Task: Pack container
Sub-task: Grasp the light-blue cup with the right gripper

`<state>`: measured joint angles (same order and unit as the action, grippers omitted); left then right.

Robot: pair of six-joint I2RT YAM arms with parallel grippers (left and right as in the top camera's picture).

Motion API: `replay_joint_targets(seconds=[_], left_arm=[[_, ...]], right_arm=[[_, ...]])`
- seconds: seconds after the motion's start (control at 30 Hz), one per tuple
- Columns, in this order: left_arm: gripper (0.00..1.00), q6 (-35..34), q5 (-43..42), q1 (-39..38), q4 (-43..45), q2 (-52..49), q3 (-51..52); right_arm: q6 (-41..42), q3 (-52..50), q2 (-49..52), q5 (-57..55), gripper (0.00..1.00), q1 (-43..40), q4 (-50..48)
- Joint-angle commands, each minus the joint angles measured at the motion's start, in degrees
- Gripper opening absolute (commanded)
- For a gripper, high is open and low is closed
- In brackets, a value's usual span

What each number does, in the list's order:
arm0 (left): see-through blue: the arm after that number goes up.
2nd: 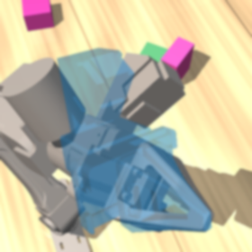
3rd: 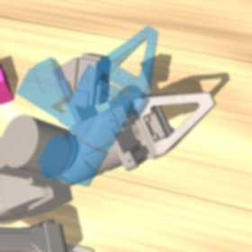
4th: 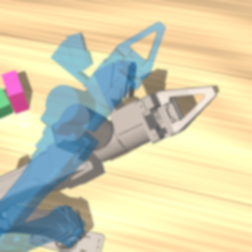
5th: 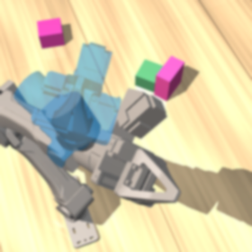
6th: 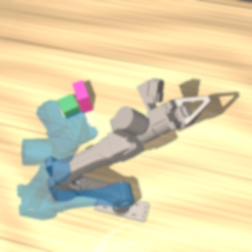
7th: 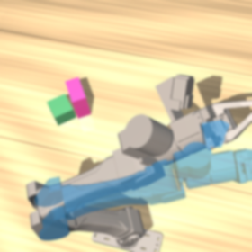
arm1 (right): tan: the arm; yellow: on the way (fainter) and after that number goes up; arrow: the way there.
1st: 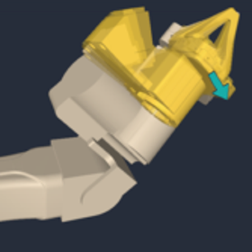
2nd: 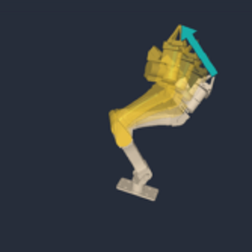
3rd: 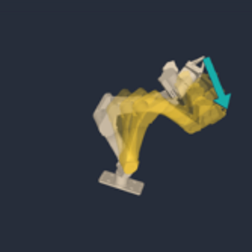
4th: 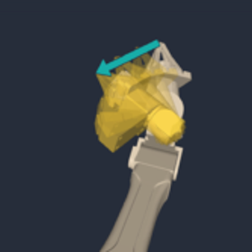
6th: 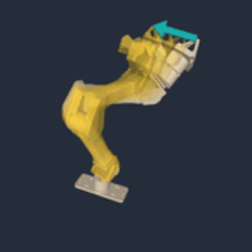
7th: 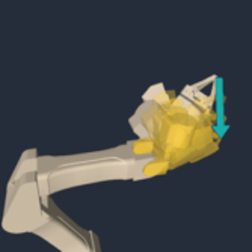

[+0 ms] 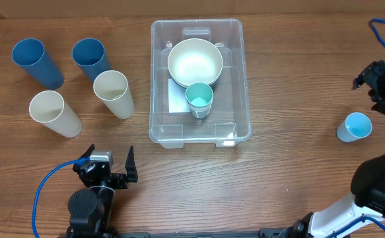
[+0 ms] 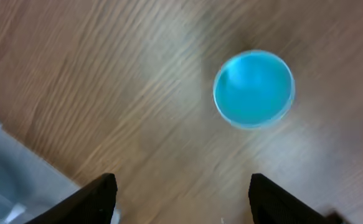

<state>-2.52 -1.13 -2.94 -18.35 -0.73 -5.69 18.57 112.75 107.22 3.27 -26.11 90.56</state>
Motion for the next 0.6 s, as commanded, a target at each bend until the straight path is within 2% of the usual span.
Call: replay_joint_targets(seconds=[0.0,0.27,0.37,0.4,0.43,0.5,0.53,0.57], left_arm=[[1.00,1.1,-0.8,0.3,0.1,0.5,0.2],[1.00,1.1,-0.8,0.3,0.1,0.5,0.2],[1.00,1.1,-0.8,0.3,0.1,0.5,0.2],[1.00,1.1,-0.8,0.3,0.1,0.5,0.2],[1.00,1.1,-0.8,0.3,0.1,0.5,0.2],[1.00,1.1,-0.8,0.3,0.1,0.5,0.2],[1.00,1.1,-0.8,0.3,0.1,0.5,0.2],[1.00,1.1,-0.8,0.3,0.1,0.5,0.2]], right_arm=[[-0.6,-8.1,-0.8,-2.3,0.70,0.0,-5.3],[-0.6,-25.0,-0.8,-5.2,0.66,-0.3,-20.4],[-0.6,-30.7,-0.7,-5.4,0.58,-0.3,-26.4],[-0.6,-33.8,-0.7,-5.4,0.50,-0.3,-29.3],[-0.6,-34.6,-0.7,-5.4,0.46,-0.3,-30.1],[-0.8,-35.2,-0.7,-5.4,0.23,-0.3,-30.8],[-1.0,-35.2,-0.7,-5.5,0.16,-0.3,-30.8],[-1.0,-35.2,-0.7,-5.6,0.04,-0.3,-30.8]])
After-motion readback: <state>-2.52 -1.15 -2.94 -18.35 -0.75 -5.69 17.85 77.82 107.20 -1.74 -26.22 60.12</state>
